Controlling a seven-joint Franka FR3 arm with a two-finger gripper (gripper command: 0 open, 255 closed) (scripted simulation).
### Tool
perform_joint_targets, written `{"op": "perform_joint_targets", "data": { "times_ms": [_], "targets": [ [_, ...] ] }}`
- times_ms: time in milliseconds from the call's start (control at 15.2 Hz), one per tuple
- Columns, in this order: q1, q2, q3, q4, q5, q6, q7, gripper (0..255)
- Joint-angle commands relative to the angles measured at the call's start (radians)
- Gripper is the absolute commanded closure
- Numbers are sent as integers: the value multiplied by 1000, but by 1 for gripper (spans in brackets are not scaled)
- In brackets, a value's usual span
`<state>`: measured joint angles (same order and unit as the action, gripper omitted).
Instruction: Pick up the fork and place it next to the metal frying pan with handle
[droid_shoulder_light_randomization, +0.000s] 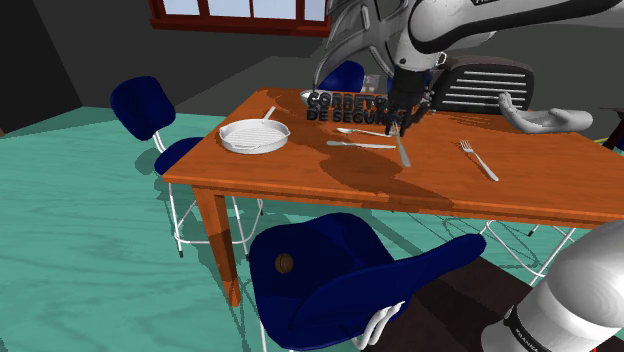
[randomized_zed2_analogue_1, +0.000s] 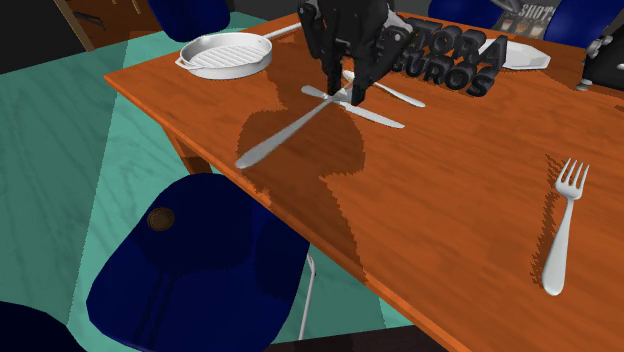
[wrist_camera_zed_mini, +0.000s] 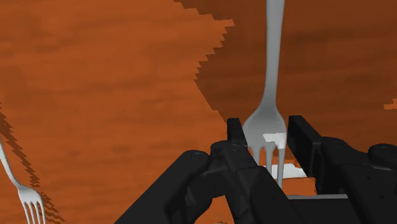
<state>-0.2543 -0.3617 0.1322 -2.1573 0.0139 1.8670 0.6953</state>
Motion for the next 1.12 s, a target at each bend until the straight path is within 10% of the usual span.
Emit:
{"op": "perform_joint_targets", "data": {
  "times_ms": [0,1056],
  "targets": [
    [14,49,34,47,2,1,48,255],
    [158,533,233,592,-134,-92,417,255]
  ]
}}
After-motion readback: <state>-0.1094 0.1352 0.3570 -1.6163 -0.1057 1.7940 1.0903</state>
